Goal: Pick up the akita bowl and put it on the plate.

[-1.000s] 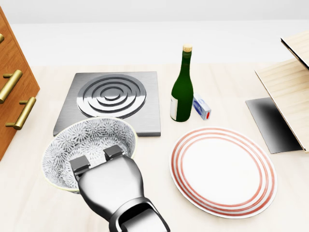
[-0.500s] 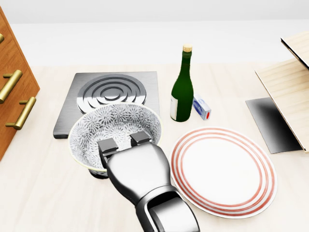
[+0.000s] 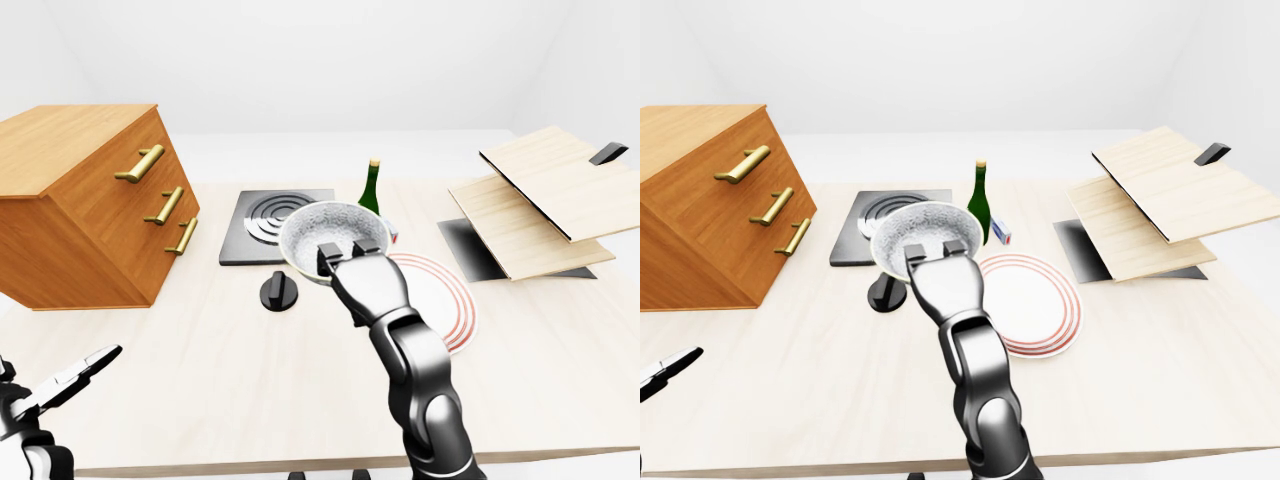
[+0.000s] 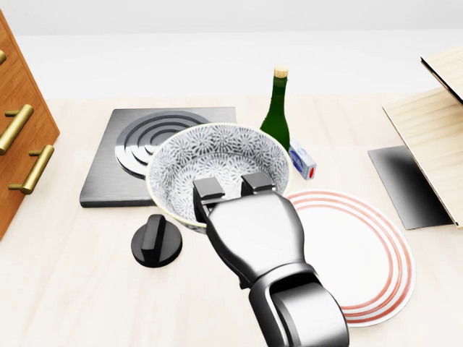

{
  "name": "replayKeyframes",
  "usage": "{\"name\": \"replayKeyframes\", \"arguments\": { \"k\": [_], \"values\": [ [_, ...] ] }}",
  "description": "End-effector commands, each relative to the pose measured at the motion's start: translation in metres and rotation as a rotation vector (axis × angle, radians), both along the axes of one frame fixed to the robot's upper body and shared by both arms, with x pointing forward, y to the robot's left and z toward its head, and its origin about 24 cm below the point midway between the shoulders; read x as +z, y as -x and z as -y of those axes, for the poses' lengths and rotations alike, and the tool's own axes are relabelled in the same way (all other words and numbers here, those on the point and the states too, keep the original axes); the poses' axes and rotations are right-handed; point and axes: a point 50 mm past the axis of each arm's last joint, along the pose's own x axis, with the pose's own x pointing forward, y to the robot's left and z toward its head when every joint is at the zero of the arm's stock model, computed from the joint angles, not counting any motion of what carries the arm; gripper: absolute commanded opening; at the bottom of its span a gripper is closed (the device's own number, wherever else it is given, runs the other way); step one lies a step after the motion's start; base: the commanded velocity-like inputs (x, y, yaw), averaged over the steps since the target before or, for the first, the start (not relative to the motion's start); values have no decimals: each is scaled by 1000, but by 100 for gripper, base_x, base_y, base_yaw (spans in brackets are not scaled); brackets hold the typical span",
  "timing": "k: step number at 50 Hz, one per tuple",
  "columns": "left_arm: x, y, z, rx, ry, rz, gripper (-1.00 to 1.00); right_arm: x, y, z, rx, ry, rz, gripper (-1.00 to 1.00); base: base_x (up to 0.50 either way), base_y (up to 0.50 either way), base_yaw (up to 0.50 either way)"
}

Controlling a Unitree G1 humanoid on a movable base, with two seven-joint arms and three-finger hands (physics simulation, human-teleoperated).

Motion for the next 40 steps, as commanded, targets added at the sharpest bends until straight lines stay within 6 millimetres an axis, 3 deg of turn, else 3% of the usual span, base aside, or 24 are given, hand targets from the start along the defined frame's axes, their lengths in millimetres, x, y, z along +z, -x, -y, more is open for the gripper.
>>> {"name": "replayKeyframes", "arguments": {
  "k": [1, 40],
  "values": [
    [2, 2, 0, 3, -1, 1, 100, 8, 0, 17, -66, 7, 48, -100, 0, 0, 0],
    [0, 1, 0, 1, 1, -2, 100, 8, -4, 51, -165, 29, 60, -100, 0, 0, 0]
  ]
}}
